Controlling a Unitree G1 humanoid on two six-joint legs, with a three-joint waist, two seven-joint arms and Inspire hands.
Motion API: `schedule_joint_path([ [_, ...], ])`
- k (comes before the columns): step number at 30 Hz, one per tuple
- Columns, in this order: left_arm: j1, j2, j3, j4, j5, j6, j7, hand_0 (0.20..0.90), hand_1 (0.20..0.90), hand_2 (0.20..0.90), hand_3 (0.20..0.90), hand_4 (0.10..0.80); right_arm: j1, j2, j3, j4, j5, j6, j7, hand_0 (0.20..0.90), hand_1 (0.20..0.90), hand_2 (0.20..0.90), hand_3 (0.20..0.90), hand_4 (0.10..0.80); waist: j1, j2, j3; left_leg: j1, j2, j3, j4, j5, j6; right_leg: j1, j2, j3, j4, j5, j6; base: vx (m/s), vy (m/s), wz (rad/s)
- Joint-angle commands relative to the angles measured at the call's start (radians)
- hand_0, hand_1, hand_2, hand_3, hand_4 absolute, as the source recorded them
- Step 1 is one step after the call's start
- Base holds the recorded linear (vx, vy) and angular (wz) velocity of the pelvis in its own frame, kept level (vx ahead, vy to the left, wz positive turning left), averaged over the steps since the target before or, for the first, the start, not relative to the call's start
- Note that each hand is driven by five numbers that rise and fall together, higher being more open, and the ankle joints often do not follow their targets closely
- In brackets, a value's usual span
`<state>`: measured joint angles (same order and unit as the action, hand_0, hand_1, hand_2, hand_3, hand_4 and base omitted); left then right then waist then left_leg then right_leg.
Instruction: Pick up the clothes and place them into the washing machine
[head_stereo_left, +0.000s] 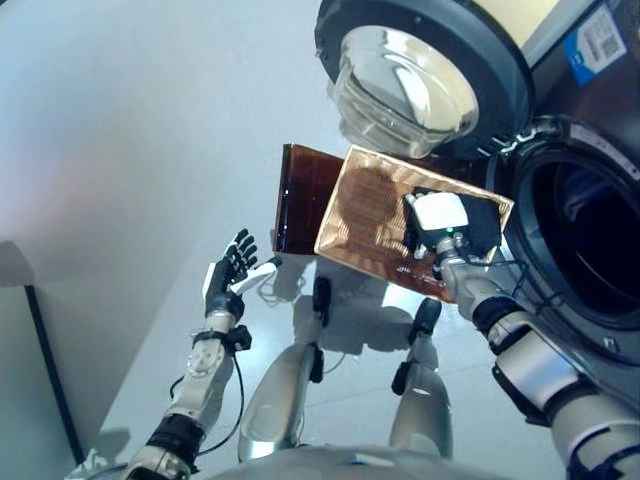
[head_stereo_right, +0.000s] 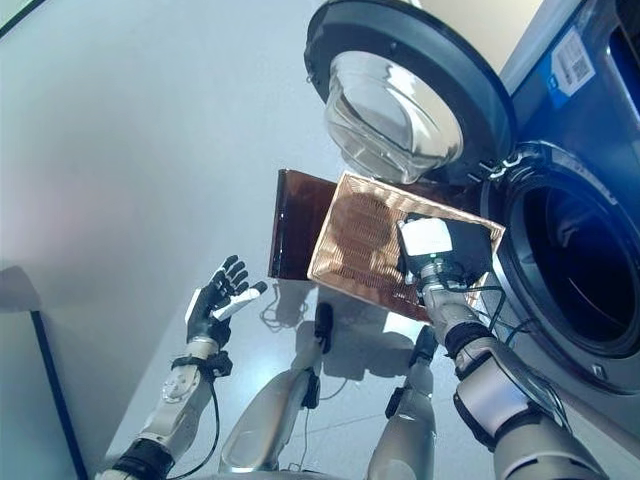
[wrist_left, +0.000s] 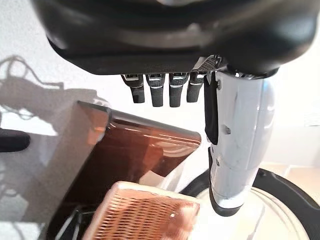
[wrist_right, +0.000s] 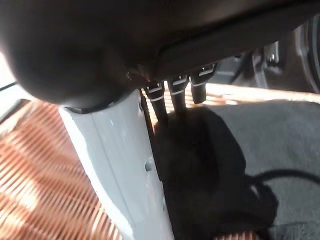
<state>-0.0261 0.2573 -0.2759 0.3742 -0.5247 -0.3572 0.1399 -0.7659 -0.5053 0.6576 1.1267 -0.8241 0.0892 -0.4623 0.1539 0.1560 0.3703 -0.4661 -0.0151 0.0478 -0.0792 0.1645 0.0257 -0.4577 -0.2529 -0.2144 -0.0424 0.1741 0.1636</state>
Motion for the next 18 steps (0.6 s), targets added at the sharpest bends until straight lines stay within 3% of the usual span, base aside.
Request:
schedule_joint_path([
  [1,0.010,0.053,0.046,-0.156,-0.027,-0.096,0.001,0.900,0.900,0.900,0.900,0.800,-0.142,-0.075,0.017,0.025,0.047,0.029,-0.056,0.900,0.900,0.900,0.900,0.800,0.032,0.039,0.001,-0.035,-0.019,0.002,-0.008,0.007,-0.110,-0.095,-0.019,0.016,0.092,0.049,-0.014,-0.063,-0.014,0.07],
  [18,0.022,0.068,0.092,-0.334,-0.054,-0.100,0.006,0.900,0.900,0.900,0.900,0.800,-0.215,-0.191,0.021,0.142,0.079,0.033,-0.025,0.900,0.900,0.900,0.900,0.800,0.053,0.077,0.071,-0.150,-0.037,-0.032,-0.008,0.030,-0.113,-0.209,-0.033,0.012,0.127,0.047,-0.016,-0.027,0.002,0.04],
])
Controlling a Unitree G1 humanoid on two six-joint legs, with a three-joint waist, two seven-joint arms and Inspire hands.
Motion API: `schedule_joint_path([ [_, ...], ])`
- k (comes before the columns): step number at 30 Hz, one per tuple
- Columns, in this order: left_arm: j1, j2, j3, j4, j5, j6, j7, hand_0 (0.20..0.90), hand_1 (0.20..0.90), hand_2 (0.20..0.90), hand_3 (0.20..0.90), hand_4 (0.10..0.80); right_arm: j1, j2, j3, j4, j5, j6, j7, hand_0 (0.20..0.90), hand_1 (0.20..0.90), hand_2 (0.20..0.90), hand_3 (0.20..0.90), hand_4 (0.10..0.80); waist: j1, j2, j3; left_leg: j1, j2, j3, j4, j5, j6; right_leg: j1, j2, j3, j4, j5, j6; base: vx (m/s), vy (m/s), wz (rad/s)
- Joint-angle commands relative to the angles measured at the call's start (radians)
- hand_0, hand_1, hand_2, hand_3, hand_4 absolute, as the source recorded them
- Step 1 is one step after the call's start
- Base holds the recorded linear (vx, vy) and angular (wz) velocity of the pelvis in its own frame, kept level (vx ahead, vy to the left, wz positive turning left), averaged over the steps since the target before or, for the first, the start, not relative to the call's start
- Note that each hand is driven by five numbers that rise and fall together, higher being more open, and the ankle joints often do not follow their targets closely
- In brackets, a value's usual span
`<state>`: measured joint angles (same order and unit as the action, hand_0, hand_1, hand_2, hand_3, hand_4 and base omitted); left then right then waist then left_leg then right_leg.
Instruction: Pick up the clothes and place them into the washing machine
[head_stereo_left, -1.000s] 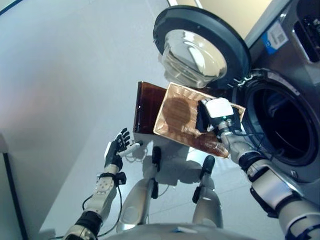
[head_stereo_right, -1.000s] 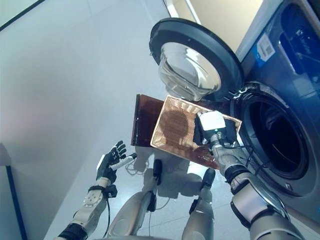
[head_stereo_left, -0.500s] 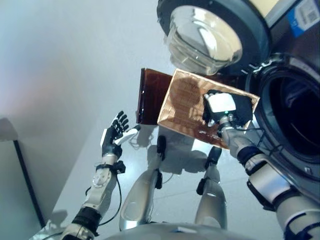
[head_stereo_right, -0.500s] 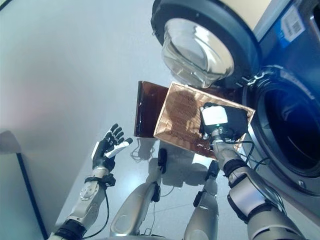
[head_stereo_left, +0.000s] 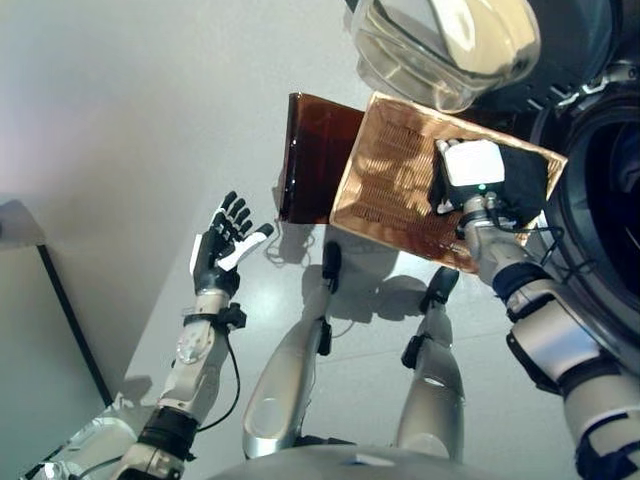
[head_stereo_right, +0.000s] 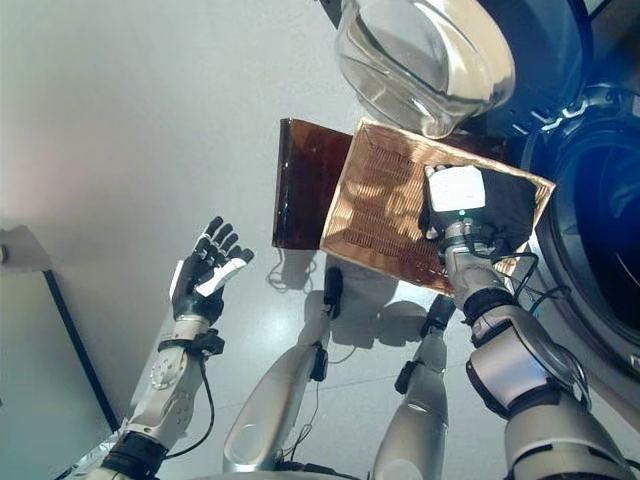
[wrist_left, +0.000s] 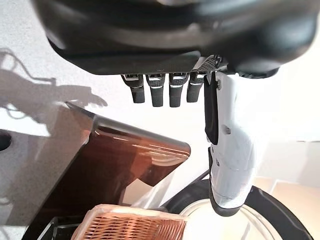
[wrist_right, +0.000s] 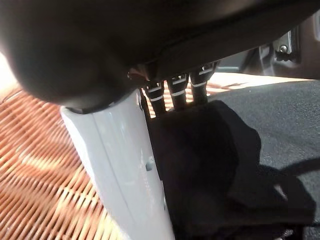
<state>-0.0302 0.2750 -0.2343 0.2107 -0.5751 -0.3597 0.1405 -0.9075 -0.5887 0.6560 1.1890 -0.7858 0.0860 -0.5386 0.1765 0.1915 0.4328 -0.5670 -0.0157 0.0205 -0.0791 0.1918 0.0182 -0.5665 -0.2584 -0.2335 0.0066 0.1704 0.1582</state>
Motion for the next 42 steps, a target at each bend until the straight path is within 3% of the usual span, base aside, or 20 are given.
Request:
schedule_joint_path([
  [1,0.027,0.051,0.048,-0.174,-0.004,-0.097,0.004,0.900,0.900,0.900,0.900,0.800,-0.079,-0.117,0.022,0.083,0.045,0.036,0.050,0.900,0.900,0.900,0.900,0.800,0.031,0.043,0.013,-0.054,-0.038,-0.005,-0.008,0.004,-0.106,-0.107,-0.028,0.031,0.080,0.051,-0.010,0.000,0.000,0.00],
  [8,0.022,0.049,0.046,-0.186,-0.007,-0.095,0.006,0.900,0.900,0.900,0.900,0.800,-0.128,-0.143,0.032,0.091,0.063,0.037,0.047,0.900,0.900,0.900,0.900,0.800,0.036,0.052,0.029,-0.078,-0.043,-0.008,-0.008,0.010,-0.110,-0.122,-0.031,0.028,0.076,0.053,-0.009,-0.002,0.004,0.05],
  [9,0.020,0.047,0.048,-0.184,-0.007,-0.094,0.009,0.900,0.900,0.900,0.900,0.800,-0.131,-0.146,0.030,0.092,0.068,0.035,0.047,0.496,0.496,0.496,0.496,0.512,0.036,0.053,0.031,-0.082,-0.044,-0.009,-0.008,0.009,-0.110,-0.123,-0.030,0.028,0.075,0.053,-0.009,0.006,-0.001,0.06],
  [10,0.018,0.046,0.049,-0.184,-0.007,-0.094,0.011,0.900,0.900,0.900,0.900,0.800,-0.135,-0.147,0.031,0.092,0.070,0.036,0.043,0.200,0.200,0.200,0.200,0.300,0.036,0.053,0.032,-0.084,-0.045,-0.010,-0.008,0.009,-0.110,-0.123,-0.031,0.027,0.074,0.054,-0.008,0.005,-0.002,0.04],
  [33,0.004,0.043,0.055,-0.187,-0.017,-0.113,0.038,0.900,0.900,0.900,0.900,0.800,-0.147,-0.157,-0.027,-0.011,0.102,0.045,-0.075,0.200,0.200,0.200,0.200,0.300,0.029,0.044,0.015,-0.060,-0.040,0.002,-0.008,-0.006,-0.110,-0.103,-0.027,0.031,0.055,0.051,-0.009,0.004,0.003,0.02],
  [37,0.002,0.041,0.049,-0.178,-0.015,-0.115,0.040,0.900,0.900,0.900,0.900,0.800,-0.131,-0.156,-0.080,-0.093,0.163,0.021,-0.102,0.200,0.200,0.200,0.200,0.300,0.021,0.033,0.005,-0.046,-0.034,0.011,-0.008,-0.010,-0.110,-0.093,-0.024,0.031,0.057,0.050,-0.008,0.000,0.000,0.00],
  [42,-0.006,0.033,0.044,-0.144,-0.012,-0.114,0.055,0.900,0.900,0.900,0.900,0.800,-0.049,-0.122,-0.217,-0.293,0.371,-0.076,-0.128,0.200,0.200,0.200,0.200,0.300,0.000,0.011,-0.019,-0.012,-0.027,0.022,-0.008,-0.024,-0.105,-0.072,-0.019,0.035,0.060,0.045,-0.009,0.032,-0.003,-0.05],
])
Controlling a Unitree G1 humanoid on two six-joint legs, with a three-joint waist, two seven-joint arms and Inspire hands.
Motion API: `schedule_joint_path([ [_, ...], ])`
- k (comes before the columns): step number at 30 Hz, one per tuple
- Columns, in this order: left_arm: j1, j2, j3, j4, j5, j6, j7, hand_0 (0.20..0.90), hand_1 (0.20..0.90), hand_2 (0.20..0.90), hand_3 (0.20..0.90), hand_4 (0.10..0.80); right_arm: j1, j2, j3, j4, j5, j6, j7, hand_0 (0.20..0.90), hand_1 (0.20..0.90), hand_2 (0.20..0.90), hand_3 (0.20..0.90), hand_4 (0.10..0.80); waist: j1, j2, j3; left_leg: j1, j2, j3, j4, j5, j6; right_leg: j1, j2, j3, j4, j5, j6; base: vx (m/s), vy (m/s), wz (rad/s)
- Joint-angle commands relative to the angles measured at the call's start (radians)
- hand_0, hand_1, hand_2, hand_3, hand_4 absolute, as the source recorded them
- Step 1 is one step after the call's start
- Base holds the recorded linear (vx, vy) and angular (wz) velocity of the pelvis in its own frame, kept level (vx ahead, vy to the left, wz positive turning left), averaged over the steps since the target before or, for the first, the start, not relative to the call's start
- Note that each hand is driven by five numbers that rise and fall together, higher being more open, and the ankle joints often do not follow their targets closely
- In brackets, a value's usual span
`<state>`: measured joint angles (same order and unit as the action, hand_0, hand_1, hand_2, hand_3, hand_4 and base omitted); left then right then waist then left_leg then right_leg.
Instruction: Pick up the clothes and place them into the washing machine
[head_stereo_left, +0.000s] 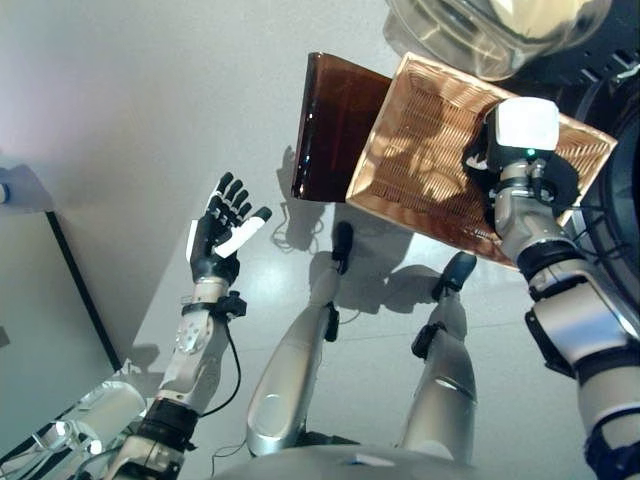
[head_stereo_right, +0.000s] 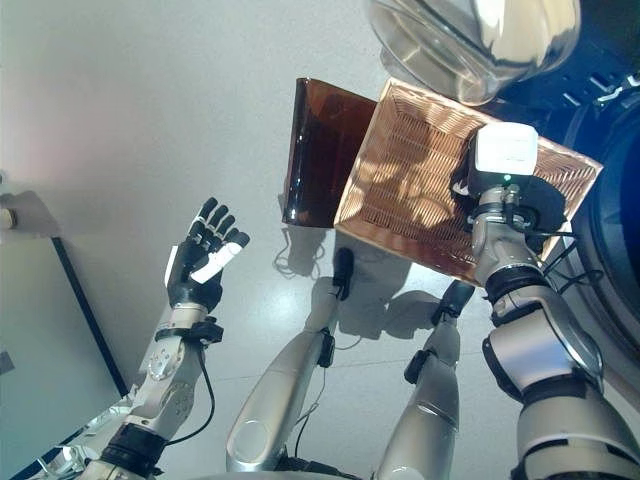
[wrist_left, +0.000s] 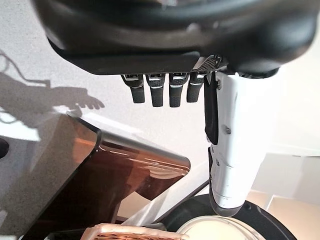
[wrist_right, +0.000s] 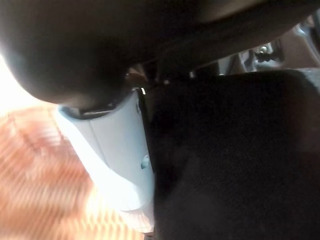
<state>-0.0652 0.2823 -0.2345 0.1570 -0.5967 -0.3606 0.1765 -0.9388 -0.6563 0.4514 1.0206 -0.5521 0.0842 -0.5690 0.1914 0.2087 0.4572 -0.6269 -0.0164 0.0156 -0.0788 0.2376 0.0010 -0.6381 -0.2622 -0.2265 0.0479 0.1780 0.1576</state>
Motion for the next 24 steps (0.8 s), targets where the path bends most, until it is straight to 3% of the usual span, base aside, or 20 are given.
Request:
schedule_joint_path([
  [1,0.031,0.025,0.040,-0.085,0.009,-0.110,0.021,0.900,0.900,0.900,0.900,0.800,0.014,-0.038,-0.052,-0.184,0.207,-0.110,-0.097,0.200,0.200,0.200,0.200,0.300,-0.022,-0.010,-0.048,0.058,-0.025,0.029,-0.008,-0.073,-0.087,0.008,-0.015,0.027,0.020,0.037,-0.009,0.050,-0.008,-0.03],
  [5,0.047,0.022,0.031,-0.044,-0.008,-0.097,0.023,0.900,0.900,0.900,0.900,0.800,0.168,0.080,-0.220,-0.362,0.597,-0.277,-0.062,0.200,0.200,0.200,0.200,0.300,-0.047,-0.032,-0.071,0.100,-0.017,0.042,-0.008,-0.087,-0.082,0.050,-0.015,0.026,0.017,0.032,-0.008,0.055,-0.017,-0.05],
  [10,0.070,0.011,0.025,0.020,-0.034,-0.067,-0.003,0.900,0.900,0.900,0.900,0.800,0.372,0.218,-0.297,-0.537,0.980,-0.440,0.105,0.200,0.200,0.200,0.200,0.300,-0.066,-0.046,-0.110,0.166,-0.015,0.055,-0.008,-0.106,-0.077,0.116,-0.012,0.027,0.007,0.020,-0.008,0.074,-0.010,-0.12],
  [17,0.087,0.001,0.004,0.066,-0.052,-0.042,-0.046,0.900,0.900,0.900,0.900,0.800,0.517,0.318,-0.338,-0.652,1.347,-0.520,0.273,0.200,0.200,0.200,0.200,0.300,-0.083,-0.046,-0.150,0.239,-0.018,0.063,-0.008,-0.128,-0.071,0.186,-0.014,0.025,0.001,0.007,-0.006,0.059,-0.011,-0.06],
  [21,0.083,-0.009,-0.023,0.089,-0.066,-0.031,-0.063,0.900,0.900,0.900,0.900,0.800,0.550,0.412,-0.390,-0.645,1.641,-0.575,0.364,0.200,0.200,0.200,0.200,0.300,-0.091,-0.026,-0.182,0.275,-0.026,0.068,-0.008,-0.143,-0.066,0.217,-0.017,0.033,-0.007,-0.003,-0.004,0.042,-0.010,-0.04],
  [24,0.081,-0.014,-0.039,0.094,-0.075,-0.028,-0.072,0.900,0.900,0.900,0.900,0.800,0.542,0.445,-0.408,-0.628,1.738,-0.591,0.391,0.200,0.200,0.200,0.200,0.300,-0.089,-0.007,-0.197,0.279,-0.032,0.073,-0.008,-0.147,-0.064,0.222,-0.018,0.035,-0.011,-0.006,-0.003,0.008,-0.003,-0.02],
])
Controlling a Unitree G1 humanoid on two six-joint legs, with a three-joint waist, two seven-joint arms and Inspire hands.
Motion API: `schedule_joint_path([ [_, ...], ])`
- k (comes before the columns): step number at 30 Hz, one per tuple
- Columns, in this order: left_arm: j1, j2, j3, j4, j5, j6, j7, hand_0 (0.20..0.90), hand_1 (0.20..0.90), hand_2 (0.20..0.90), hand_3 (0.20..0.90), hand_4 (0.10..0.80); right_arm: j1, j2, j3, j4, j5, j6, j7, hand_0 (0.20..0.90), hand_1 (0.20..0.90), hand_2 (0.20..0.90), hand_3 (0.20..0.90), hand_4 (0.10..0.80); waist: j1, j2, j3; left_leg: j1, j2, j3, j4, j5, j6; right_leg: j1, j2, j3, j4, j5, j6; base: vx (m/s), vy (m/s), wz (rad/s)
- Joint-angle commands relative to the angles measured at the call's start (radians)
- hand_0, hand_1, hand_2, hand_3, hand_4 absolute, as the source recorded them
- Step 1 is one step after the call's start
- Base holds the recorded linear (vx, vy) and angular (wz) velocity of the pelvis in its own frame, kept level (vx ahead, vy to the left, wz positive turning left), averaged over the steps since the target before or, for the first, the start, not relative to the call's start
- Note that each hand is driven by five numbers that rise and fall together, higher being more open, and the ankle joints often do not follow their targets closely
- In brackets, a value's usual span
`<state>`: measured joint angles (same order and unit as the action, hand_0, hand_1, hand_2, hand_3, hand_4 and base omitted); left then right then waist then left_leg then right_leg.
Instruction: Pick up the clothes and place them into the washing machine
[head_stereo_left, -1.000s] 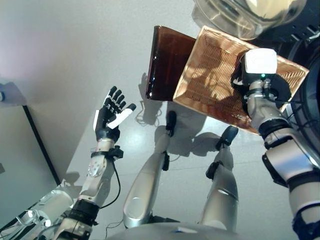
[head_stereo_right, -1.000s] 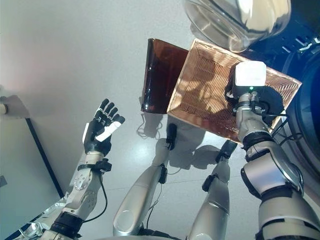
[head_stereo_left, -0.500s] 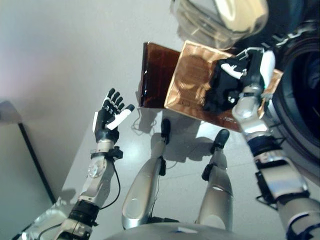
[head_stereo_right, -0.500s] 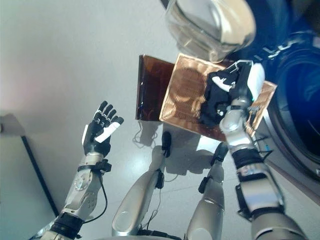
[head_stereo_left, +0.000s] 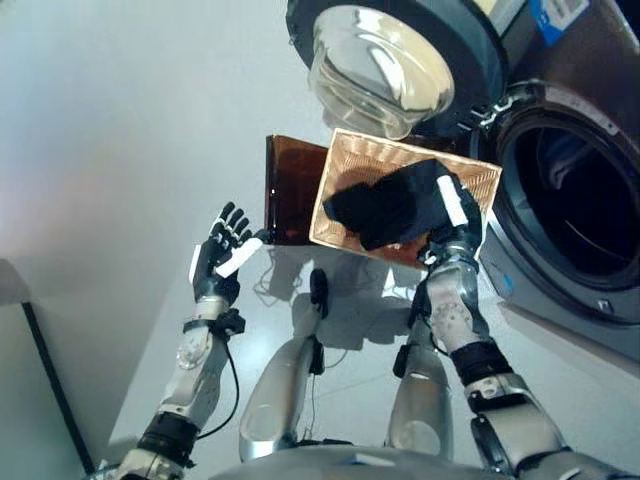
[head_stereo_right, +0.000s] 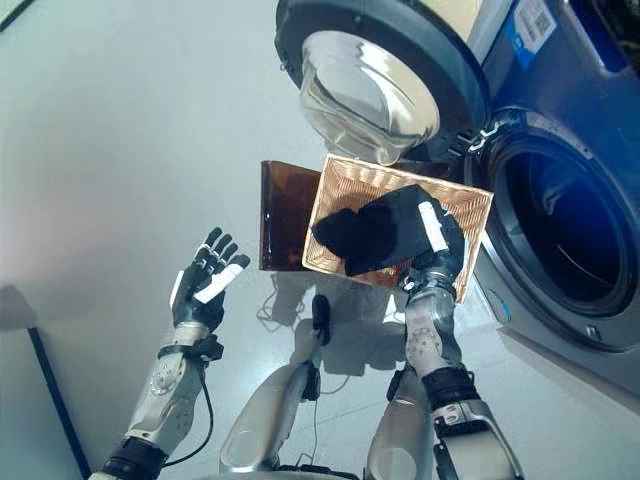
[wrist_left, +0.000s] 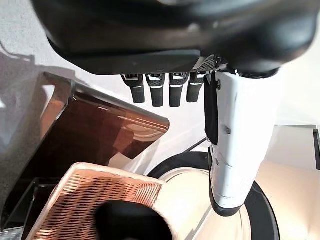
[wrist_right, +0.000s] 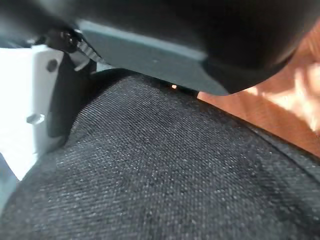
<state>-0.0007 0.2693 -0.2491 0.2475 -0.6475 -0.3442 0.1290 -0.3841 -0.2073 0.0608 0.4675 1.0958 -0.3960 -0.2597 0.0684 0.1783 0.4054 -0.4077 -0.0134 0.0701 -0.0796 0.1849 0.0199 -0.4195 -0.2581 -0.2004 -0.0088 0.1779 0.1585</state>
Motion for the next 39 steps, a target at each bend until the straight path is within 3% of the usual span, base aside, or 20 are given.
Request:
schedule_joint_path([
  [1,0.018,-0.006,-0.031,0.007,-0.030,-0.044,-0.029,0.900,0.900,0.900,0.900,0.800,-0.021,0.004,-0.026,-0.069,0.123,-0.114,0.091,0.200,0.200,0.200,0.200,0.300,0.035,0.033,-0.151,0.062,-0.036,0.019,-0.008,-0.097,-0.083,0.004,-0.023,0.010,0.044,-0.008,-0.004,0.000,0.000,0.00],
  [11,0.045,-0.014,-0.089,0.017,-0.071,-0.025,-0.080,0.900,0.900,0.900,0.900,0.800,-0.077,0.042,-0.134,-0.040,0.276,-0.189,0.115,0.200,0.200,0.200,0.200,0.300,0.043,0.103,-0.185,0.070,-0.042,0.031,-0.008,-0.107,-0.081,0.003,-0.020,0.035,0.045,-0.019,-0.005,0.001,-0.001,-0.02],
  [24,0.049,-0.008,-0.113,0.041,-0.107,-0.029,-0.099,0.900,0.900,0.900,0.900,0.800,-0.109,0.029,-0.300,0.095,0.372,-0.264,0.102,0.200,0.200,0.200,0.200,0.300,0.030,0.154,-0.202,0.079,-0.038,0.046,-0.008,-0.117,-0.084,-0.006,-0.008,0.059,0.048,-0.026,-0.005,-0.005,0.001,-0.08],
  [39,0.064,0.016,-0.137,0.013,-0.124,-0.027,-0.135,0.900,0.900,0.900,0.900,0.800,-0.189,-0.069,-0.436,0.274,0.409,-0.285,0.044,0.200,0.200,0.200,0.200,0.300,0.018,0.204,-0.217,0.080,-0.043,0.068,-0.008,-0.116,-0.083,-0.021,-0.004,0.086,0.039,-0.015,-0.007,-0.007,0.014,-0.07],
])
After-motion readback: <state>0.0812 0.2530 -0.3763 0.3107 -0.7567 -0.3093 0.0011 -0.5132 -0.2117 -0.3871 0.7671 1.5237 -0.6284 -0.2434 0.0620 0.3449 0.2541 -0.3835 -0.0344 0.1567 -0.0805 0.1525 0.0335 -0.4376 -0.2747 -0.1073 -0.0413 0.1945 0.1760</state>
